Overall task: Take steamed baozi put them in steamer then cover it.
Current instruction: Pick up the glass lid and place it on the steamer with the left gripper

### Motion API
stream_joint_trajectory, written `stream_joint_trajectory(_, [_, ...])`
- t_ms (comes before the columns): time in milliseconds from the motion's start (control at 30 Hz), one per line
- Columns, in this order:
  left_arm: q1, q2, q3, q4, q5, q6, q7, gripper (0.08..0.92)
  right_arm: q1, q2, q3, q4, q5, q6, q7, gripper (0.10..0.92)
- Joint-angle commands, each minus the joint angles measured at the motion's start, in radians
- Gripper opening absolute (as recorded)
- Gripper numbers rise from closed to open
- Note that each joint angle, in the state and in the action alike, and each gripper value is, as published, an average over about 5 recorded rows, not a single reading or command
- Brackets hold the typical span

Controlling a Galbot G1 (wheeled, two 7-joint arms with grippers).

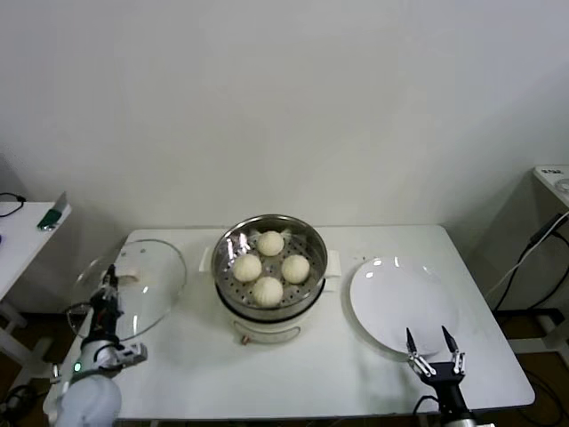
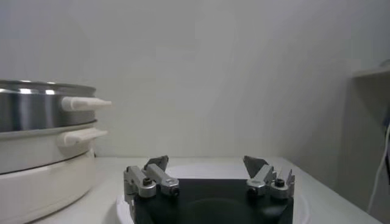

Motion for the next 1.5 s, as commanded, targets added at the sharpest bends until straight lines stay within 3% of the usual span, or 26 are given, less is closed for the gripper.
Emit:
stream_joint_trajectory(33, [-0.028,0.116,0.112,-0.34,-0.04,0.297,0.229,0.138,0.018,0.004,0.003,0.001,-0.067,-0.06,0.037,0.823])
stream_joint_trajectory(300, [-0.157,0.055,0.372,-0.364,0.132,0.384,0.31,0.138,0.037,0.008,-0.001,0.005,-0.076,-0.072,0.039,0.823])
stream_joint_trajectory(667, [-0.329,-0.163,0.68,-0.243,0.338,0.445,0.432,0.138,0.051,0.002,0.0,0.0,-0.075,-0.068,0.04,0.823])
stream_joint_trajectory(1100, [-0.385,-0.256,0.739,-0.11,0.375,0.45,0.397,0.138,0.047,0.003,0.007,0.002,-0.072,-0.058,0.044,0.823])
stream_joint_trajectory(1500, [-0.394,-0.265,0.734,-0.038,0.401,0.432,0.37,0.138,0.043,0.006,0.011,0.003,-0.072,-0.049,0.047,0.823])
